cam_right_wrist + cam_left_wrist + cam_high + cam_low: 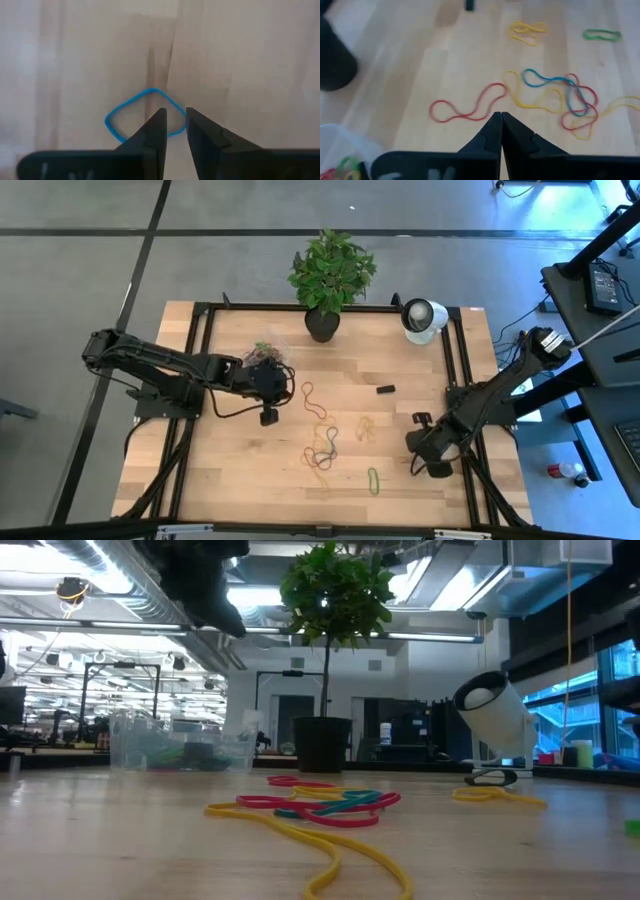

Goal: Pick and place rubber bands into bin
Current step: Put the blue rubber band into the transparent bin

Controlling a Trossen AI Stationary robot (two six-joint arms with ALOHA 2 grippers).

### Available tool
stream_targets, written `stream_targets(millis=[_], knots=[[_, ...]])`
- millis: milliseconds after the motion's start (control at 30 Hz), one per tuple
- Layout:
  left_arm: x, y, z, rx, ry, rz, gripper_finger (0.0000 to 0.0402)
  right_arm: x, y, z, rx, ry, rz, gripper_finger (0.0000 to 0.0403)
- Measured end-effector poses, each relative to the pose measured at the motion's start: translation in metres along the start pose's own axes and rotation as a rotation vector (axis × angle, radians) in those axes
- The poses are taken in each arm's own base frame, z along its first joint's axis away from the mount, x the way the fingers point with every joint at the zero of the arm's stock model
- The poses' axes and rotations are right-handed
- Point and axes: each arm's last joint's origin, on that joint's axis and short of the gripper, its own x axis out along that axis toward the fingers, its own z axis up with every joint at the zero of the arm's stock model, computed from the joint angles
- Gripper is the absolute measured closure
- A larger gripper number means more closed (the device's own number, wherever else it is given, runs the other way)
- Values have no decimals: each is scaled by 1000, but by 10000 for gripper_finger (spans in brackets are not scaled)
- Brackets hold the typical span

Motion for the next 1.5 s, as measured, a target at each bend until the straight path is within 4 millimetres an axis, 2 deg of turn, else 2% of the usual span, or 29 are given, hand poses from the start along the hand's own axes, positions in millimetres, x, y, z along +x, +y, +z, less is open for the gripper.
stream_targets(millis=[233, 333, 433, 500, 600, 700, 800, 900, 1000, 1133, 1300, 1367, 1500], knots=[[1, 8, -33, -8, -96, -37, 400, 22, 5, -1, 9, 95, -61, 324], [-10, 11, -41, -15, -136, -50, 400, 27, 5, -2, 29, 131, -87, 333], [-26, 14, -42, -29, -201, -65, 400, 28, 5, -3, 49, 133, -98, 364], [-38, 16, -41, -27, -255, -76, 399, 26, 4, -3, 82, 112, -96, 391], [-58, 20, -41, -10, -328, -77, 400, 18, 7, 4, 127, 57, -107, 397], [-75, 23, -44, 34, -378, -69, 400, 0, 8, 27, 187, -117, -115, 400], [-86, 27, -51, 63, -381, -44, 400, -9, -1, 41, 283, -209, -186, 401], [-94, 31, -59, 78, -362, -37, 401, -25, -12, 69, 394, -396, -229, 401], [-98, 33, -65, 99, -394, -38, 399, -35, -30, 94, 437, -507, -307, 402], [-97, 36, -77, 101, -411, -40, 401, -58, -59, 143, 423, -673, -362, 402], [-97, 38, -91, 91, -438, -62, 399, -79, -97, 208, 354, -762, -475, 403], [-96, 38, -93, 77, -447, -76, 400, -81, -112, 233, 329, -770, -506, 403], [-97, 39, -96, 34, -472, -100, 399, -71, -141, 285, 274, -813, -544, 402]])
